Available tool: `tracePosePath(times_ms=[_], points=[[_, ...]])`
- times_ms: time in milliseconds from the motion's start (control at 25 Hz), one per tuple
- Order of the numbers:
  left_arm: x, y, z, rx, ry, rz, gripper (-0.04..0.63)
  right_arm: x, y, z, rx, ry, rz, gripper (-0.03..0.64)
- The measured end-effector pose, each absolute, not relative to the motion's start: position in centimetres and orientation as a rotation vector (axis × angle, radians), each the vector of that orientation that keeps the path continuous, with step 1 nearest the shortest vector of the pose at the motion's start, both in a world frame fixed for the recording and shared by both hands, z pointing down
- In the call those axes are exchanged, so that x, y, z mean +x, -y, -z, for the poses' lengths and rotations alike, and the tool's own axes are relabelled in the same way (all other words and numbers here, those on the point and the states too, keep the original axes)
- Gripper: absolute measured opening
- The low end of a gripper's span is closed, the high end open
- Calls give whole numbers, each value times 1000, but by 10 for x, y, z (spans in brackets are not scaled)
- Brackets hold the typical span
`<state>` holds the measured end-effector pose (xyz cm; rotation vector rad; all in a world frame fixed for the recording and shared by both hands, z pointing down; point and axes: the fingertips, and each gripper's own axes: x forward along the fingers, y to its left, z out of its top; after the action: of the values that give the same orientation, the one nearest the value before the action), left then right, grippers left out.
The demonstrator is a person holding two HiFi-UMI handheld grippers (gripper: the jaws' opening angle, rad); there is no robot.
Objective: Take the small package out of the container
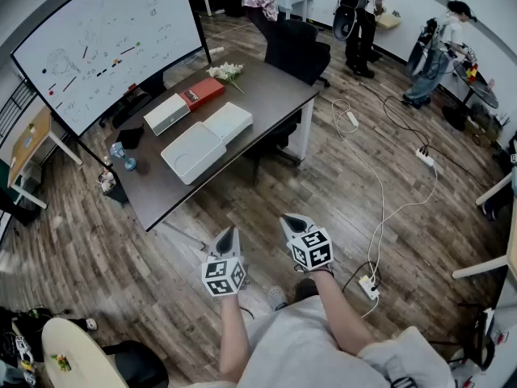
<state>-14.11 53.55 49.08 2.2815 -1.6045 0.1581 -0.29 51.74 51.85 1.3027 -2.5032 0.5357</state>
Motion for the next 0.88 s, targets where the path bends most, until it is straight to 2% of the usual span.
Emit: tracePosePath(times_ms=[640,680,760,880], points=[[-160,-526,-471,2291,1630,-76,11,3,-512,-506,1305,2555,-658,2],[-160,-527,-470,2300,1617,-70,14,0,-514,-504,1291,2568,-668,19],[-159,-528,-475,2310,1589,-78,25,-5,-517,-503,1260,2582,-683,98],[-151,-525,-487,2312,1548,-119,123,-3,-516,-503,1240,2583,-671,140]])
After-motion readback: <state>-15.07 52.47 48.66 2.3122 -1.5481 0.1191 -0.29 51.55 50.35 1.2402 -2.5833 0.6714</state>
